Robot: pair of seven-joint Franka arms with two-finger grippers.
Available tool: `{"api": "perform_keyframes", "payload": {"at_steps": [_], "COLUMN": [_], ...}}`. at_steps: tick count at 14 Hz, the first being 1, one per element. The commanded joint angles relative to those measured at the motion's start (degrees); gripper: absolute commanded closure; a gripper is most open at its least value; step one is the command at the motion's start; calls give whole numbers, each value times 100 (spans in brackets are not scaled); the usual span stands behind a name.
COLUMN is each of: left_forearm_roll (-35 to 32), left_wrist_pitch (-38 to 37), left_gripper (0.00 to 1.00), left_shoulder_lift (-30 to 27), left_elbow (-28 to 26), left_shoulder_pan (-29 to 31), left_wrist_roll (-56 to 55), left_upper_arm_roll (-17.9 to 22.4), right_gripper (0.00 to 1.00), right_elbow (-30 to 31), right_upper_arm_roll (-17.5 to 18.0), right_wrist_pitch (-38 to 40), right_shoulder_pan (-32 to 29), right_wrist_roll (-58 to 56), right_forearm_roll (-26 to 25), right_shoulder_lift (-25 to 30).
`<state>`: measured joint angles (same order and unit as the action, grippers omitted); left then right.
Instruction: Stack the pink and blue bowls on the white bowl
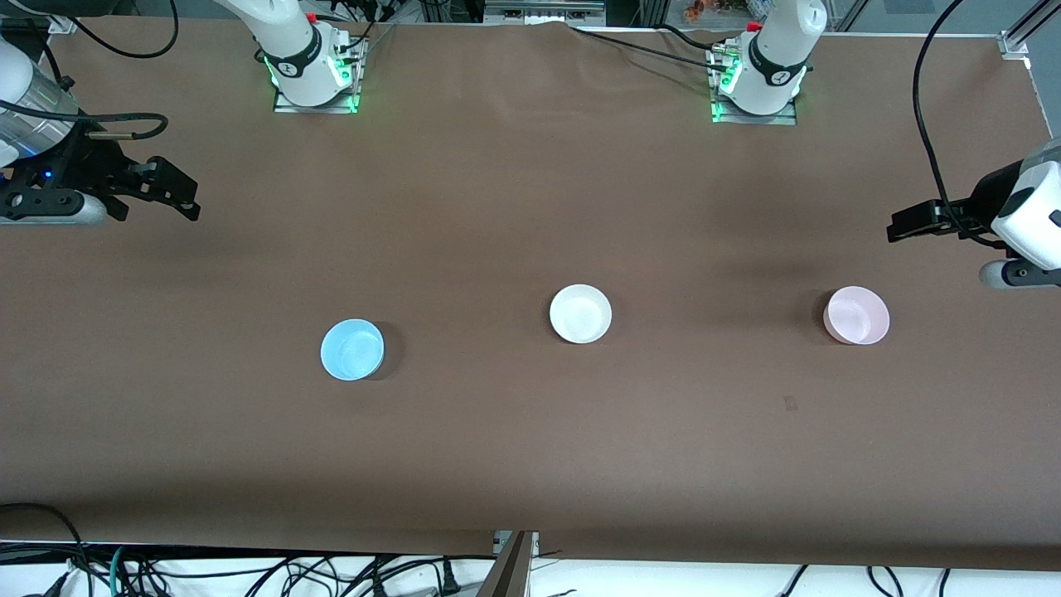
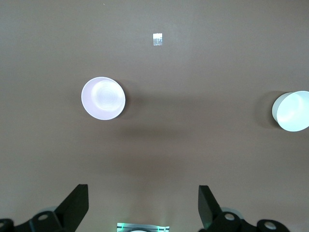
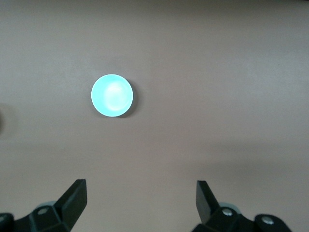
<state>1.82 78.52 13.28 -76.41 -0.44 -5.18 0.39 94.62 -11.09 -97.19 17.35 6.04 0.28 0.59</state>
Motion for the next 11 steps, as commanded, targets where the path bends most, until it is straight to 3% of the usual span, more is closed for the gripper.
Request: {"api": "perform_keyframes", "payload": {"at_steps": [1,11], "left_forearm_roll": [-50,-50], "left_wrist_pitch": [-82,-91], "left_gripper": [0,0], "left_shoulder_lift": [78,122], "left_elbow": [179,188], "left_shoulder_pan": [-18,167], "left_wrist_roll": [-1,17], "left_upper_arm_roll": [-12,32], "right_gripper": [0,0], "right_elbow": [65,57], "right_upper_arm_roll": [2,2], "right_wrist_pitch": [-45,-63], "right_shoulder_pan": [-12,-12], "right_wrist_roll": [20,29], "right_forearm_roll": [16,33], "right_shoulder_lift": [90,81]}}
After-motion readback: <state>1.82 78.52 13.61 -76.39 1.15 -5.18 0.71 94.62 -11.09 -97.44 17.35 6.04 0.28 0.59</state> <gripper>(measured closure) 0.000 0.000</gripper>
